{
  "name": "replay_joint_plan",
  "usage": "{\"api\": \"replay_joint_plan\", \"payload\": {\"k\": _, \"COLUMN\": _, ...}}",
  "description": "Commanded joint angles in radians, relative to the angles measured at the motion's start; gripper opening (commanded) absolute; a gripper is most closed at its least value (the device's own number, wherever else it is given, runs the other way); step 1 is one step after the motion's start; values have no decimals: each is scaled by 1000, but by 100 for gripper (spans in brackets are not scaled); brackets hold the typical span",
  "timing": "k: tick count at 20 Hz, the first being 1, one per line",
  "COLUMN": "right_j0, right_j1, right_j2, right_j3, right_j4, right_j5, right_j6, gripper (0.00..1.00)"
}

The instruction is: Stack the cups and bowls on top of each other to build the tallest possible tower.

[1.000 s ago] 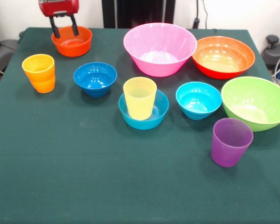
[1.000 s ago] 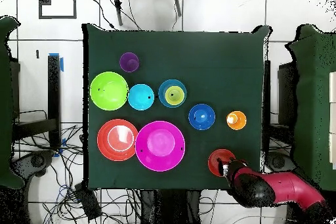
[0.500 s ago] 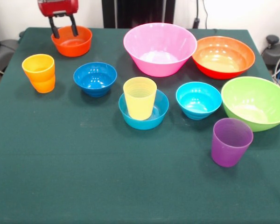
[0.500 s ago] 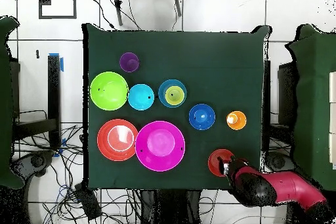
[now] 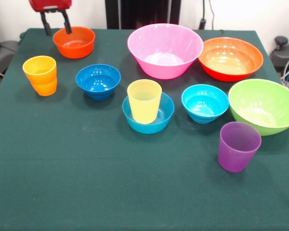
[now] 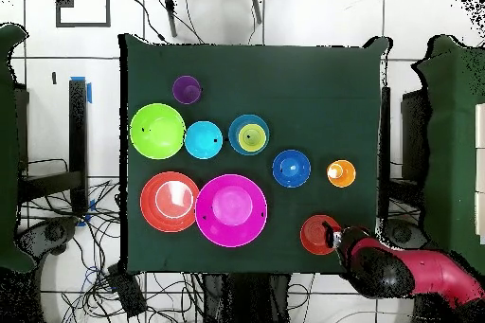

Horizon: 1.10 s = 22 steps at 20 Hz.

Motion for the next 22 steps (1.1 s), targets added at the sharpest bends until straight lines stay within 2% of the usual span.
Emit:
{"api": "replay_joint_plan", "payload": {"k": 1, "right_j0": 16, "right_j1": -31, "right_j2": 85, "right_j3": 5, "right_j4": 45, "right_j5": 140, "right_j6": -316, "gripper": 100}}
{"api": "replay_joint_plan", "payload": {"k": 8, "right_j0": 40, "right_j1": 23, "right_j2": 54, "right_j3": -27, "right_j4": -23, "right_j5": 113, "right_j6": -288, "gripper": 100}}
{"api": "replay_joint_plan", "payload": {"k": 15, "right_j0": 134, "right_j1": 113, "right_j2": -39, "right_j3": -74, "right_j4": -170, "right_j5": 3, "right_j6": -150, "gripper": 100}}
{"api": "replay_joint_plan", "payload": {"k": 18, "right_j0": 151, "right_j1": 128, "right_j2": -54, "right_j3": -86, "right_j4": -193, "right_j5": -11, "right_j6": -128, "gripper": 100}}
{"api": "replay_joint_plan", "payload": {"k": 22, "right_j0": 145, "right_j1": 136, "right_j2": -47, "right_j3": -93, "right_j4": -189, "right_j5": -7, "right_j6": -136, "gripper": 100}}
